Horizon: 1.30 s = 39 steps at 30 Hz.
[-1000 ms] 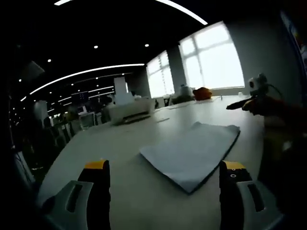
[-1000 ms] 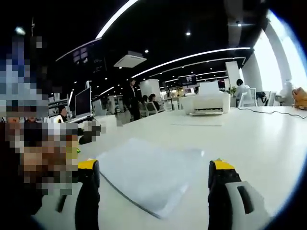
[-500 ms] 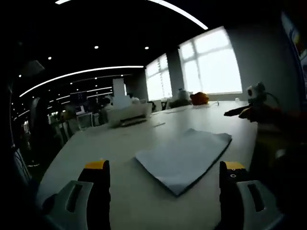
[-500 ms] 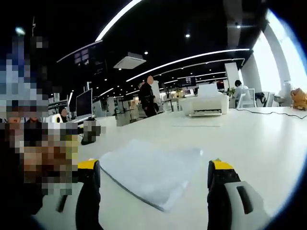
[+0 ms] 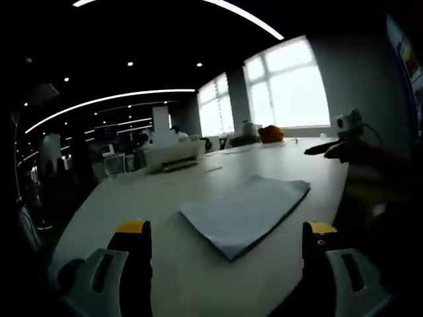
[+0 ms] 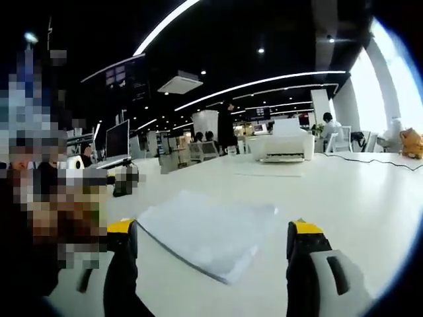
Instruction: Organize the stack of printing papers by aligning and flattening the scattered papers on the table
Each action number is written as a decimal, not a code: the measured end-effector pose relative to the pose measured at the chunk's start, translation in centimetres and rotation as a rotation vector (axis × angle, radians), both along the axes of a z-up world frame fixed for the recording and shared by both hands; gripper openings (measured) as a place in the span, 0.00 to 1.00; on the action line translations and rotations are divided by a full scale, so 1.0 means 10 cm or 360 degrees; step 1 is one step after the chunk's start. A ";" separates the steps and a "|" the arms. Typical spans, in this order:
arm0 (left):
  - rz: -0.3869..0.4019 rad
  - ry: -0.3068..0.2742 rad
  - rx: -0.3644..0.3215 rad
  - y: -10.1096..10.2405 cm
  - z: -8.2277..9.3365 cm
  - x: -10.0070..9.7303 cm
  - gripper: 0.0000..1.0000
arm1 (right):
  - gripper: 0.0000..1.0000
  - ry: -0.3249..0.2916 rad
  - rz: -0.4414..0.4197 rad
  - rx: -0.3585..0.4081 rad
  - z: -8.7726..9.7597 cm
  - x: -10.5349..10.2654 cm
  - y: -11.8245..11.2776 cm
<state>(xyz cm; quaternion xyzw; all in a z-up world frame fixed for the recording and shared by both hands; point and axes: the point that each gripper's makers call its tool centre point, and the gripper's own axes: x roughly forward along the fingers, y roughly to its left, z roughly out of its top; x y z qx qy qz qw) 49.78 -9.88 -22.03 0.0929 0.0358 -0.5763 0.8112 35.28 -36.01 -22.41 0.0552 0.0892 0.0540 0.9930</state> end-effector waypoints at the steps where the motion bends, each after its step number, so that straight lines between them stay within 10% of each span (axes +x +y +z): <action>1: -0.0001 0.0006 -0.0004 0.00 0.00 -0.01 0.97 | 0.89 0.0010 0.0001 -0.0011 -0.01 -0.01 0.00; 39: 0.0008 0.0016 0.0008 0.12 0.09 -0.15 0.97 | 0.90 0.0047 -0.0005 -0.0068 0.05 -0.10 0.12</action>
